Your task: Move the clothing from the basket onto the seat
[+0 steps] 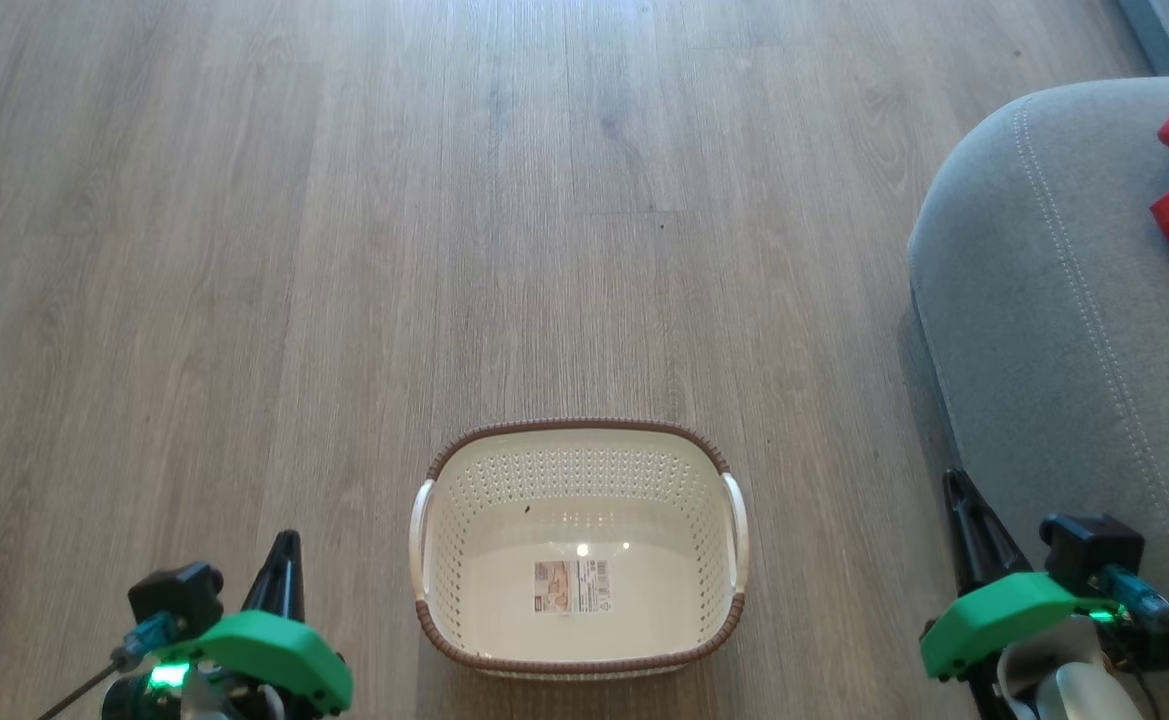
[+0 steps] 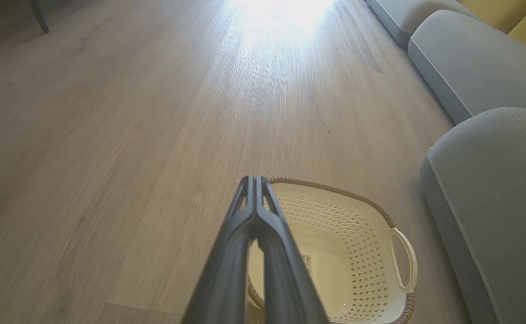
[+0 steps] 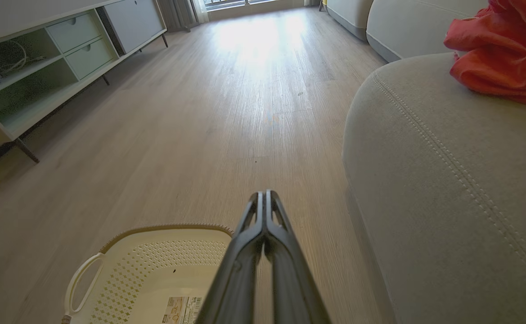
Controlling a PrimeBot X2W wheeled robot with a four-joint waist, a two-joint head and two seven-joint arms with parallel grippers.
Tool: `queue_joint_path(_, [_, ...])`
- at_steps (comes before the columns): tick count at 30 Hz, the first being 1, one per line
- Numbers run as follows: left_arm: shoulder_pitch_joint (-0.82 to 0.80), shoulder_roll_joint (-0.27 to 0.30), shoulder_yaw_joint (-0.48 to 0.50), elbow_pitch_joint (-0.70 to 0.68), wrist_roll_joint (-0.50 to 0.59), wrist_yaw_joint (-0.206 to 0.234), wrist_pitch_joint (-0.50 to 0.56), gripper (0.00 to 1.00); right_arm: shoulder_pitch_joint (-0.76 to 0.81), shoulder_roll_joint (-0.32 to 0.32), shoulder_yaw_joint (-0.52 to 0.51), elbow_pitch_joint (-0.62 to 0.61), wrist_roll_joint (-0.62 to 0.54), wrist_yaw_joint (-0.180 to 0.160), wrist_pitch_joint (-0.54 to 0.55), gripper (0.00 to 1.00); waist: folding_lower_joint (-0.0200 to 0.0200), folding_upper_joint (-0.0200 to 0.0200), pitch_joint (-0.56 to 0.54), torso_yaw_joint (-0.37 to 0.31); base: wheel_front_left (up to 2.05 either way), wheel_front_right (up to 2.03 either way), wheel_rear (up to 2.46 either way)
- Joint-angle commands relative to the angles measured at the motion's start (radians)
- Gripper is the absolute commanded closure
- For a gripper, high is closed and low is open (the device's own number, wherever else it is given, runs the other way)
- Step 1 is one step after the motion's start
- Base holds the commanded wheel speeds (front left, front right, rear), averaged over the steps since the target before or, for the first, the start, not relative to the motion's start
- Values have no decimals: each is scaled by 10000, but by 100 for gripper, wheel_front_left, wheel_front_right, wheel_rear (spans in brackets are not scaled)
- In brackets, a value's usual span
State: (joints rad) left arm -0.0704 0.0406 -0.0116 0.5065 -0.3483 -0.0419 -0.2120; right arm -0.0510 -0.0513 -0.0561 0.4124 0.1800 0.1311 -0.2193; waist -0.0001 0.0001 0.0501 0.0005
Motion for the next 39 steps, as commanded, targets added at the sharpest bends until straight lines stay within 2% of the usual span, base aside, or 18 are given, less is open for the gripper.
queue_joint_path(1, [-420, 41, 126, -356, -222, -81, 57, 100, -379, -8, -52, -382, 262, 0, 60, 100, 1, -1, -3, 0, 0, 0, 0])
queue_joint_path(39, [-393, 60, 486, -1115, -4316, -348, 1100, 100, -430, -2, -215, -823, 4897, -1, 1128, 100, 1, -1, -157, -2, 0, 0, 0])
